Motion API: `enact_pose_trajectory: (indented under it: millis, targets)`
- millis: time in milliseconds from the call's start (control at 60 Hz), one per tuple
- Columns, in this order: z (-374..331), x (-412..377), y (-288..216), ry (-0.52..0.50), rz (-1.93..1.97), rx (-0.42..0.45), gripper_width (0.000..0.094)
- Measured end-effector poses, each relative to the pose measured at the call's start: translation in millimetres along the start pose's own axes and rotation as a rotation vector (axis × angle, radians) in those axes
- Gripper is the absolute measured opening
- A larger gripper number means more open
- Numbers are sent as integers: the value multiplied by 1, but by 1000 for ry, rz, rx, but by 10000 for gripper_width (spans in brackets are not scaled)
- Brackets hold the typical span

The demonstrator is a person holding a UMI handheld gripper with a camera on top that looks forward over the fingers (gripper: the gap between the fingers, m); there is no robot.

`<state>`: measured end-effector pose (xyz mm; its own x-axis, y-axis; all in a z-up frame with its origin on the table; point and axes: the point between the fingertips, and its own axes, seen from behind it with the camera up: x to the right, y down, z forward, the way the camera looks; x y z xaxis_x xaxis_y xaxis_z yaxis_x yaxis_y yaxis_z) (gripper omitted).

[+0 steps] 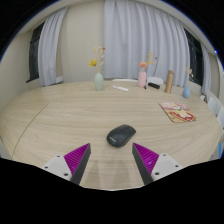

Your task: Arrange mouse

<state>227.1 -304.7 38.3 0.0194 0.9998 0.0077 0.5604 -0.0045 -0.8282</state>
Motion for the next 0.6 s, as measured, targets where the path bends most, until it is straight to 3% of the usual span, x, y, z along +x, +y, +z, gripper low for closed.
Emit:
enact_pose_trajectory:
  millis: [450, 600]
  targets:
    - [97, 14, -9, 18, 6, -44, 864]
    - [116, 4, -21, -22, -18, -44, 751]
